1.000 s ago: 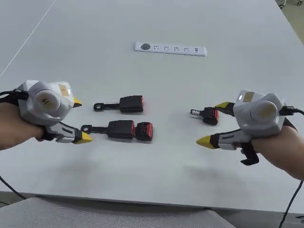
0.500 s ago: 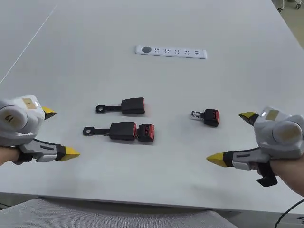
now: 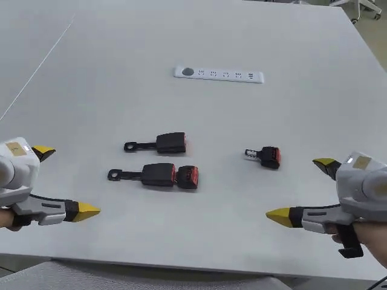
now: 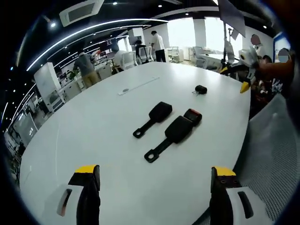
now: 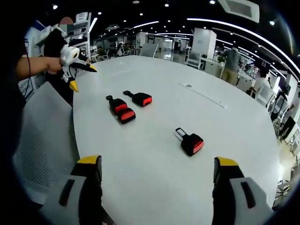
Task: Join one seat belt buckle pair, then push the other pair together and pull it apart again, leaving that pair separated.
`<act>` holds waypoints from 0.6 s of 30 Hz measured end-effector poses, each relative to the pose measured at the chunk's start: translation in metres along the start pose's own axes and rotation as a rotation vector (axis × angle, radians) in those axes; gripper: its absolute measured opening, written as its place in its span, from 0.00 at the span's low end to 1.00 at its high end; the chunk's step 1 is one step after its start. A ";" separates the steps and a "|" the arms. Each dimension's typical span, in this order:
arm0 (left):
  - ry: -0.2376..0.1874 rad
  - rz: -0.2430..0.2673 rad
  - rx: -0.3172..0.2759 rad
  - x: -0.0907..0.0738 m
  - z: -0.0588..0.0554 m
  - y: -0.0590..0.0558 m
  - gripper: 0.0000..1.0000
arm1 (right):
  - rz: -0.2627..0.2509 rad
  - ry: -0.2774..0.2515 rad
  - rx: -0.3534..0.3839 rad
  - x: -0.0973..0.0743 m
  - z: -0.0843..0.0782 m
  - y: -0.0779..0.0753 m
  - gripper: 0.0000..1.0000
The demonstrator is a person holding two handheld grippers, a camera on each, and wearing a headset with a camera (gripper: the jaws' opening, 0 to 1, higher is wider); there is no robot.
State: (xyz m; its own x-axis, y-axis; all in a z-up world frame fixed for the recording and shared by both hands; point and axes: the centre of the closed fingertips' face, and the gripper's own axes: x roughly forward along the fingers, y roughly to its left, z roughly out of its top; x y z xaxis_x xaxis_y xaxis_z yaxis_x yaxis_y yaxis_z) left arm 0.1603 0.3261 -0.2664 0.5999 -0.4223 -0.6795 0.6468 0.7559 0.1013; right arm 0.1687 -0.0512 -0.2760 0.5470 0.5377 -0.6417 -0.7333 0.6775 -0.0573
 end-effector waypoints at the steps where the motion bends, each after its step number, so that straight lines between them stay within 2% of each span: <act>1: -0.001 0.000 -0.004 0.000 -0.001 -0.001 1.00 | -0.007 -0.002 0.003 0.000 0.000 -0.001 1.00; 4: 0.016 0.000 -0.008 0.001 -0.007 -0.005 1.00 | -0.013 -0.009 0.031 -0.001 -0.001 -0.003 1.00; 7: 0.013 0.004 -0.018 -0.001 -0.009 -0.006 1.00 | -0.015 -0.015 0.047 -0.002 -0.002 -0.003 1.00; 13: -0.016 0.014 -0.049 -0.004 -0.006 -0.007 1.00 | -0.020 -0.016 0.066 -0.001 -0.004 -0.002 1.00; 16: -0.026 0.022 -0.056 -0.005 -0.003 -0.009 1.00 | -0.018 -0.015 0.043 -0.003 -0.004 0.002 1.00; 18: -0.035 0.021 -0.065 -0.005 -0.002 -0.010 1.00 | -0.019 -0.012 0.031 -0.003 -0.006 -0.001 1.00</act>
State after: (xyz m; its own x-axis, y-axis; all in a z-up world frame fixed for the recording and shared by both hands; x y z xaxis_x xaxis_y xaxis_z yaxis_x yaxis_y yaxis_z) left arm 0.1498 0.3212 -0.2656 0.6297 -0.4221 -0.6521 0.6028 0.7950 0.0675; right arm 0.1653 -0.0560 -0.2788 0.5660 0.5301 -0.6314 -0.7098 0.7029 -0.0460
